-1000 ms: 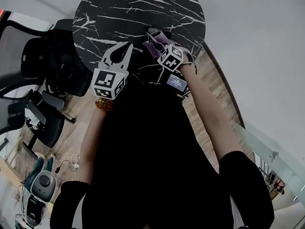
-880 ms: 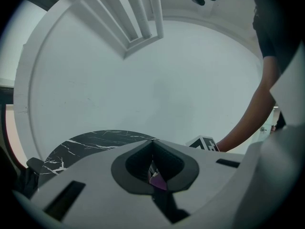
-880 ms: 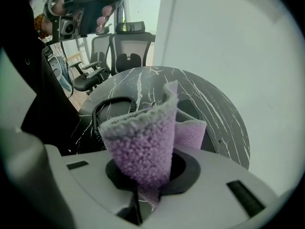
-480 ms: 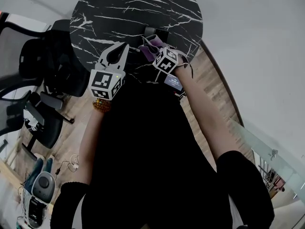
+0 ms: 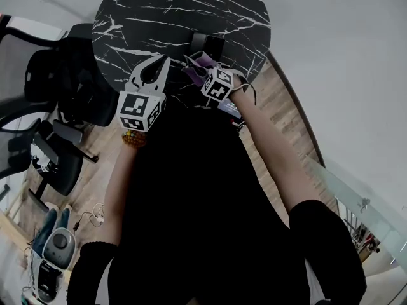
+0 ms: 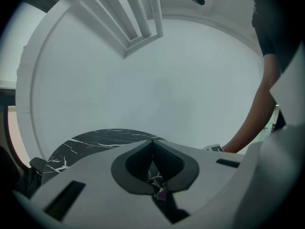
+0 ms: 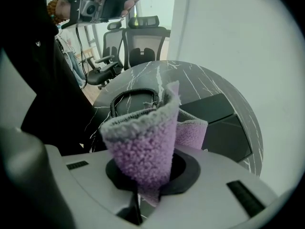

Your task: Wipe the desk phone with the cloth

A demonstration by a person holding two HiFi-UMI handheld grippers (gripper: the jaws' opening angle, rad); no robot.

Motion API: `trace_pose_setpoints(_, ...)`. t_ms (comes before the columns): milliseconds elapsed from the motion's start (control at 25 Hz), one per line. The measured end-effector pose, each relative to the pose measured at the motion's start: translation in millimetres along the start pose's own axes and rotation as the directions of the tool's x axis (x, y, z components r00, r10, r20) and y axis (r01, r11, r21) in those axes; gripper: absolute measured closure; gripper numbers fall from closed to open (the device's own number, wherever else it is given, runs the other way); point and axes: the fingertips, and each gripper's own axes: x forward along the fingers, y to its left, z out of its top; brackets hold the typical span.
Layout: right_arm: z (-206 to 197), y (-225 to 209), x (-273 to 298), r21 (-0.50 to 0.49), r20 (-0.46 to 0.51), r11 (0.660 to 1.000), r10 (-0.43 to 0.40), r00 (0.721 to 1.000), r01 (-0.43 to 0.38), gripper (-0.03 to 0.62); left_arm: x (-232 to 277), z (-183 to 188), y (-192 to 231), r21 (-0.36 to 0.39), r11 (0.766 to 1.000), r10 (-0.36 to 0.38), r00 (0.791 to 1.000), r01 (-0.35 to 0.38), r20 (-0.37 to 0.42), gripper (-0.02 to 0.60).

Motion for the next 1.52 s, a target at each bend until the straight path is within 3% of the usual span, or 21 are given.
trace_pose_setpoints(800, -7, 38, 10, -0.109, -0.053, 0.972, 0.203, 0.978, -0.207, 0.531, 2, -8, -9, 0.029, 1.0, -0.005, 1.0, 0.006, -0.028, 0.569)
trace_pose_setpoints(880, -6, 42, 10, -0.112, -0.032, 0.966, 0.23, 0.973, -0.233, 0.531, 3, -9, -11, 0.032, 0.999, -0.007, 0.999, 0.008, -0.032, 0.569)
trace_pose_setpoints(1080, 8, 38, -12, -0.056, 0.129, 0.959, 0.284, 0.95, -0.279, 0.531, 4, -8, -12, 0.042, 0.999, -0.016, 0.999, 0.017, -0.036, 0.569)
trace_pose_setpoints(1280, 23, 19, -44, -0.082, 0.239, 0.971, 0.24, 0.941, -0.226, 0.531, 6, -8, -14, 0.047, 0.999, -0.023, 0.999, 0.025, -0.038, 0.569)
trace_pose_setpoints(1520, 42, -23, -80, -0.059, 0.386, 0.996, 0.084, 0.919, -0.067, 0.531, 10, -8, -17, 0.056, 0.998, -0.037, 0.998, 0.039, -0.044, 0.569)
